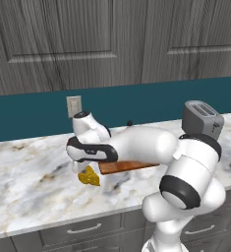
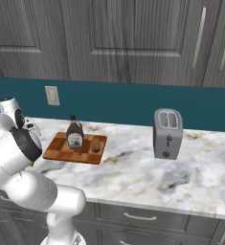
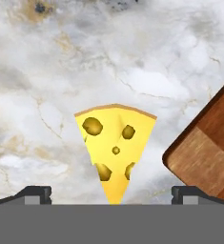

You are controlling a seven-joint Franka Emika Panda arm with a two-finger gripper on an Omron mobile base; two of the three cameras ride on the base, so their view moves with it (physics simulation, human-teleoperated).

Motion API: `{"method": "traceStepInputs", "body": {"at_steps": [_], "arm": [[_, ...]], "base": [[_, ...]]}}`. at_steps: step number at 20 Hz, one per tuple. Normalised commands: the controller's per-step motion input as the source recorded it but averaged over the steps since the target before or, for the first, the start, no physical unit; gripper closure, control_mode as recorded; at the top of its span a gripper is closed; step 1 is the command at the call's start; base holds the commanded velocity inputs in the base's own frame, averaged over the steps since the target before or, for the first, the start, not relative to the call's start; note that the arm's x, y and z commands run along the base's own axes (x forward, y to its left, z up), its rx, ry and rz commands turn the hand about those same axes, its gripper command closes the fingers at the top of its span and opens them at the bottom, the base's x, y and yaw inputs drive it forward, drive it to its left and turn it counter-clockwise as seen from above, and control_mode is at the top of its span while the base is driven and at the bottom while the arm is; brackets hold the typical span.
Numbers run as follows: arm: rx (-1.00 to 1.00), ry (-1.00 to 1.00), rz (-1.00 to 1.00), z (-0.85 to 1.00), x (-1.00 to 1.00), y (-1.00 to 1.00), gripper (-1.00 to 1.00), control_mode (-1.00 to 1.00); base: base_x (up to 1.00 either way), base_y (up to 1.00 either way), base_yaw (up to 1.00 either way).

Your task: Retrieve the reheated potato from the microwave, then place the potato, cheese, and condiment on the cutting board.

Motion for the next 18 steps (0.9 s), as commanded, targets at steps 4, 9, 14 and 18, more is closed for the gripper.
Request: {"method": "traceStepInputs", "body": {"at_steps": [4, 9, 14, 18], "arm": [[0.0, 0.0, -0.11, -0.14, 0.0, 0.04, -1.0, -1.0], [0.0, 0.0, -0.11, -0.11, -0.04, 0.0, -1.0, -1.0], [0.0, 0.0, -0.07, -0.25, -0.05, -0.04, -1.0, -1.0], [0.0, 0.0, -0.07, -0.22, 0.0, 0.0, -1.0, -1.0]], "base": [[0.0, 0.0, 0.0], [0.0, 0.0, 0.0], [0.0, 0.0, 0.0], [0.0, 0.0, 0.0]]}}
